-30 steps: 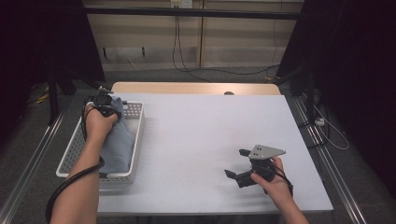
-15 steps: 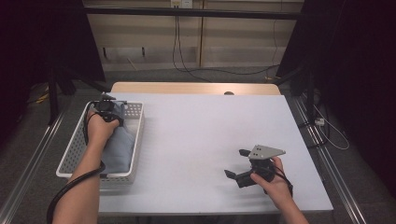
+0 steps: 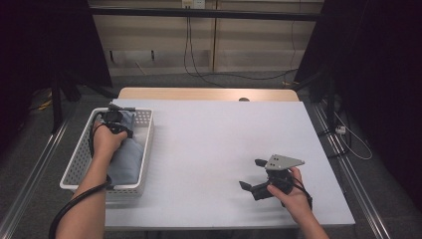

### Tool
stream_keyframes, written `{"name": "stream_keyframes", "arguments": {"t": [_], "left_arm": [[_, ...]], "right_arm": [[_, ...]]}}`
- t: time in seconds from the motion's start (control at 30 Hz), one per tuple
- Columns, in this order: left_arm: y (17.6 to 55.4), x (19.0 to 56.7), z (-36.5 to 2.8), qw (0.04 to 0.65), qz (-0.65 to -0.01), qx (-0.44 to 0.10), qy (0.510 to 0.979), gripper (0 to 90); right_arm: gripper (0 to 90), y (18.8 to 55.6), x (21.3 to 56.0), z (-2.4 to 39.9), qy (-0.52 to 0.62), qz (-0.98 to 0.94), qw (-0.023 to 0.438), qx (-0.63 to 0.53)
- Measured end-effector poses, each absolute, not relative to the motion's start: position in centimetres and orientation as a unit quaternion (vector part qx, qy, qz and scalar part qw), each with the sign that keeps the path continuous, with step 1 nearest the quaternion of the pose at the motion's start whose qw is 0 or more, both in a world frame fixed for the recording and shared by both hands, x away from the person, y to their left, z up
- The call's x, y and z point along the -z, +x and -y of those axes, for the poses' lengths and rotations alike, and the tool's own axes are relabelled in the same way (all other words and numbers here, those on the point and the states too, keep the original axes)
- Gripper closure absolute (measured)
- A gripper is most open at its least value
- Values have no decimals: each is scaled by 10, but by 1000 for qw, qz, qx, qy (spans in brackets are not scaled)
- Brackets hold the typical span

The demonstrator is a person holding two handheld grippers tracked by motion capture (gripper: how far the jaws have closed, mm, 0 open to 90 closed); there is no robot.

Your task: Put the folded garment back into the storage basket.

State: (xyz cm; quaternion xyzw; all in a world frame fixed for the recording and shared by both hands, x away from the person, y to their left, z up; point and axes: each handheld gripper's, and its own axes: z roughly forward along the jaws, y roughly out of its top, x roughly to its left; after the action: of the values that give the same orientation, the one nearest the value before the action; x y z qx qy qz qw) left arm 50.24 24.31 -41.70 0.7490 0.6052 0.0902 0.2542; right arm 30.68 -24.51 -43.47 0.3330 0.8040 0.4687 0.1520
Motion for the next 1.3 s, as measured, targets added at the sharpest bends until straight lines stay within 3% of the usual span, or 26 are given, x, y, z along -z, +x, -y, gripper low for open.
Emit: {"name": "stream_keyframes", "arguments": {"t": [0.5, 1.0, 1.3], "left_arm": [[498, 389, -251, 272, -598, -109, 746, 865], [489, 359, -227, 290, -559, -79, 773, 625], [485, 344, -211, 303, -537, -68, 784, 528]], "right_arm": [[33, 306, 435, 244, 333, -804, 151, -468], [33, 303, 433, 247, 335, -802, 154, -470], [33, 304, 433, 250, 338, -800, 155, -471]]}}
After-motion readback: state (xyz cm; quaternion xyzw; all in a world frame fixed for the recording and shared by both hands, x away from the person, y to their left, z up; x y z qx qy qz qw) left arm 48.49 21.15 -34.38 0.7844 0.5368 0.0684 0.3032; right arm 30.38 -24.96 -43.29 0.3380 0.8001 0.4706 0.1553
